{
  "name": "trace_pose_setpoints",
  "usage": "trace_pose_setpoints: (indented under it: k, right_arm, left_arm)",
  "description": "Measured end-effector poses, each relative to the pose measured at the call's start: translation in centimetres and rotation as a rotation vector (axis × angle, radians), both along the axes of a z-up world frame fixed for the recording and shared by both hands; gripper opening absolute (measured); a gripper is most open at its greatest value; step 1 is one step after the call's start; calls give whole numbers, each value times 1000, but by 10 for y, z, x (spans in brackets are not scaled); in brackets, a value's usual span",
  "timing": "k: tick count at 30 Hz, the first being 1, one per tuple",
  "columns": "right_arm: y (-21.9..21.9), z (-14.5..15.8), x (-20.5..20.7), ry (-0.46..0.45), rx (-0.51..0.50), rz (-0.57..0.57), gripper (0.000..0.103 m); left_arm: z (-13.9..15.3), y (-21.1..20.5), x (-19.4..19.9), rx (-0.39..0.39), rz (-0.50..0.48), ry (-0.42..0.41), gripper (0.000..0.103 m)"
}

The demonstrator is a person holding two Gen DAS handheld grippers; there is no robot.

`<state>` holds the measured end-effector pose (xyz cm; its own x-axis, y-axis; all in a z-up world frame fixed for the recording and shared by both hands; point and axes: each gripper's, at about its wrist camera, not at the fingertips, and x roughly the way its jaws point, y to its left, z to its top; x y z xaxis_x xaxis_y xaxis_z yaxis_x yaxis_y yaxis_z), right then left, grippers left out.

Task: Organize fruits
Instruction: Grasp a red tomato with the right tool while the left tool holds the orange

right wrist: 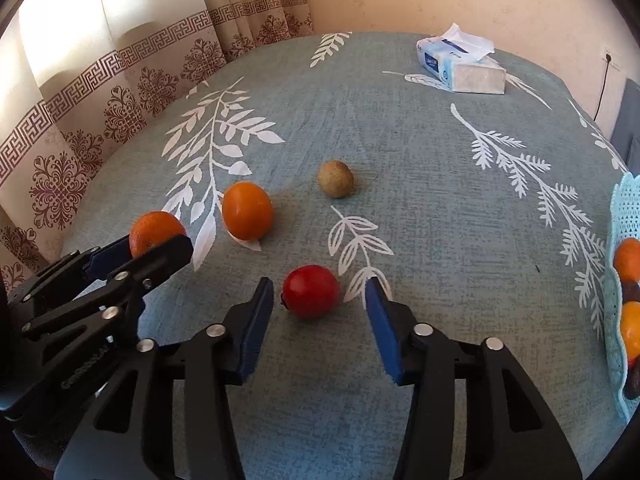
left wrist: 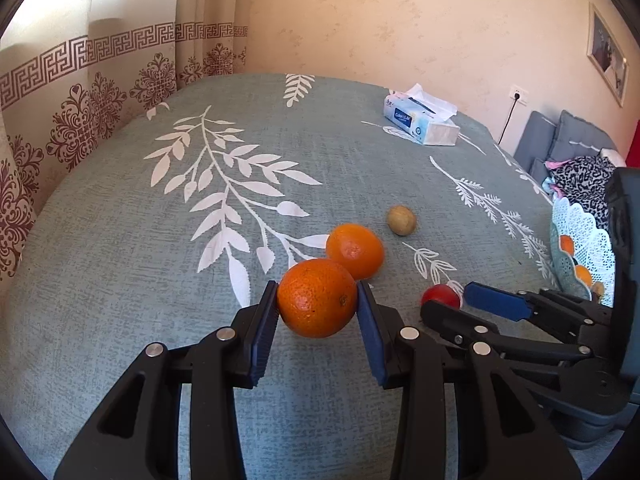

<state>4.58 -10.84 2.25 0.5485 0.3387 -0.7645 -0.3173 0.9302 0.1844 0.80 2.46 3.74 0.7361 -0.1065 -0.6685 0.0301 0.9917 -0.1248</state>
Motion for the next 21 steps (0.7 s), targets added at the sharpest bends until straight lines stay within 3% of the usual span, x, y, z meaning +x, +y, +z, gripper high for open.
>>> trace_pose_setpoints:
  k: [9,21]
  right_arm:
    - [7,-4,8,6,-14,22,31]
    - [-21,14,-12,-46,3,-40,31]
  left_arm:
    - [1,2,-1,11,16,-4,39]
    - [3,-7,-4,55,8,-8,39]
